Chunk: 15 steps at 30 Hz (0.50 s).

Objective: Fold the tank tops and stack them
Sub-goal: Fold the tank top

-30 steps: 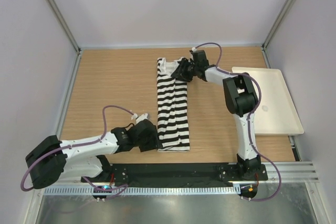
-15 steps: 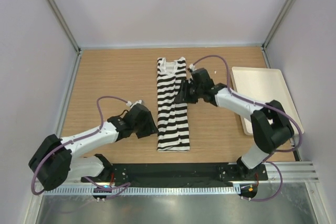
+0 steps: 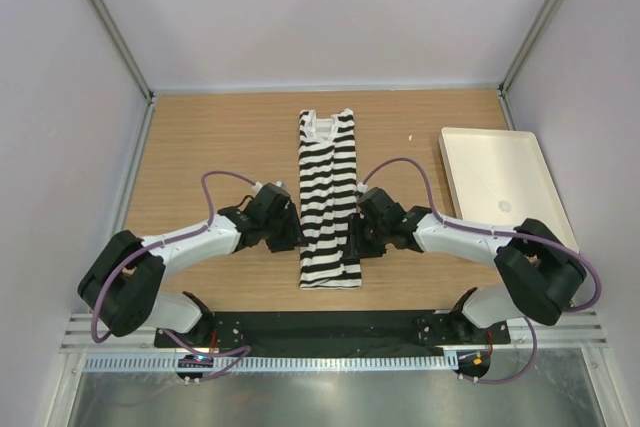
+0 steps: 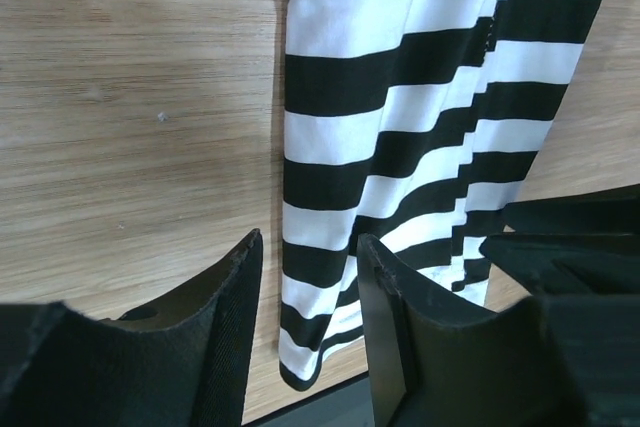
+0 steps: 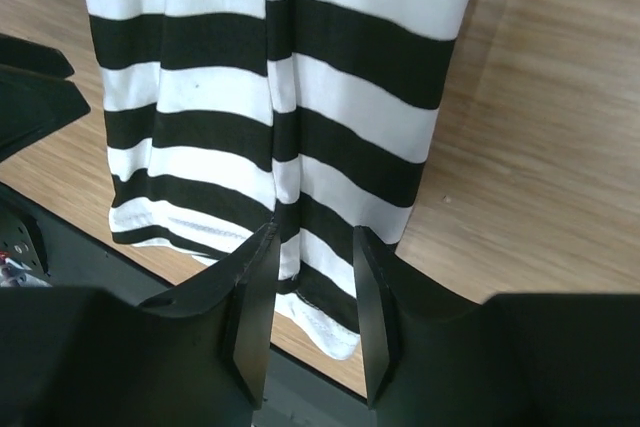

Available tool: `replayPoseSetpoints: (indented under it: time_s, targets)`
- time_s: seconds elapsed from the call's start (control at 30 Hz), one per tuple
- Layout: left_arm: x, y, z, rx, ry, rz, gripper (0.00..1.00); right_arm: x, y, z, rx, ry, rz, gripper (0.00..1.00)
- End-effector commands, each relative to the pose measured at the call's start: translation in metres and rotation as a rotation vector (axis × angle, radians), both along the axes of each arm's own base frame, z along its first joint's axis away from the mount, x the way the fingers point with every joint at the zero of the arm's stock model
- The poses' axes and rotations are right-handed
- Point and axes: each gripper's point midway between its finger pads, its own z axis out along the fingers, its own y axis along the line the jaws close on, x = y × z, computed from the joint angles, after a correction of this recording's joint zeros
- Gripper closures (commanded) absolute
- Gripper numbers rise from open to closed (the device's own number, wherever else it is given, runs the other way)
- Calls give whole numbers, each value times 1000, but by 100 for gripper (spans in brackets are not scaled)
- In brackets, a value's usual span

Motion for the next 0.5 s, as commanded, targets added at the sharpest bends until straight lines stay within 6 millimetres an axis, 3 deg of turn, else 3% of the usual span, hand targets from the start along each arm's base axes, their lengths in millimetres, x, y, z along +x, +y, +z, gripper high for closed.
replayPoseSetpoints:
  time_s: [0.0, 0.23, 0.47]
  targets:
    - [12, -13, 14, -55, -51, -31, 57, 7, 12, 19, 59, -64, -29, 60]
    - [13, -10, 6, -27, -45, -29, 61, 0, 18, 18, 51, -60, -7, 61]
    - [12, -9, 1, -24, -44, -27, 72, -9, 19, 9, 8, -44, -2, 61]
